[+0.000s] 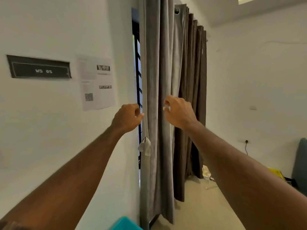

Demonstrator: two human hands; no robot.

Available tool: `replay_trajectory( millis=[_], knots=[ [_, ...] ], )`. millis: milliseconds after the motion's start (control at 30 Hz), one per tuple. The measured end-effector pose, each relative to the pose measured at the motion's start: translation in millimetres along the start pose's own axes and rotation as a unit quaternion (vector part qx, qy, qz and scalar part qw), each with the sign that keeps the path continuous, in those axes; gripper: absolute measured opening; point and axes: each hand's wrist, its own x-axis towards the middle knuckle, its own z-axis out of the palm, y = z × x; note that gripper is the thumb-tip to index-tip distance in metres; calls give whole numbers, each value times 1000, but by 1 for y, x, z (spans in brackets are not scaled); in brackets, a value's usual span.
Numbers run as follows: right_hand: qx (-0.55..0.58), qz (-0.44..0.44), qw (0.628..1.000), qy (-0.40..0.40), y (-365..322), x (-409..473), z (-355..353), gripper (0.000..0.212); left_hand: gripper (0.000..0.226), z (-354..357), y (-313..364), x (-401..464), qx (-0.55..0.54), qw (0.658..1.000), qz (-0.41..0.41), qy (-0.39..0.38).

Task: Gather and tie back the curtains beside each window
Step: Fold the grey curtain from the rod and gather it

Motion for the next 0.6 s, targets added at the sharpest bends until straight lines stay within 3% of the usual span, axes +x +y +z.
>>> replay_trajectory(
  millis=[333, 600],
  knots=[
    [69, -31, 997, 20, 114, 146, 42, 8, 22, 59, 28, 165, 54, 996, 0, 73],
    [102, -56, 990, 79, 165, 278, 99, 11, 25, 78, 20, 309, 88, 972, 13, 219]
  ],
)
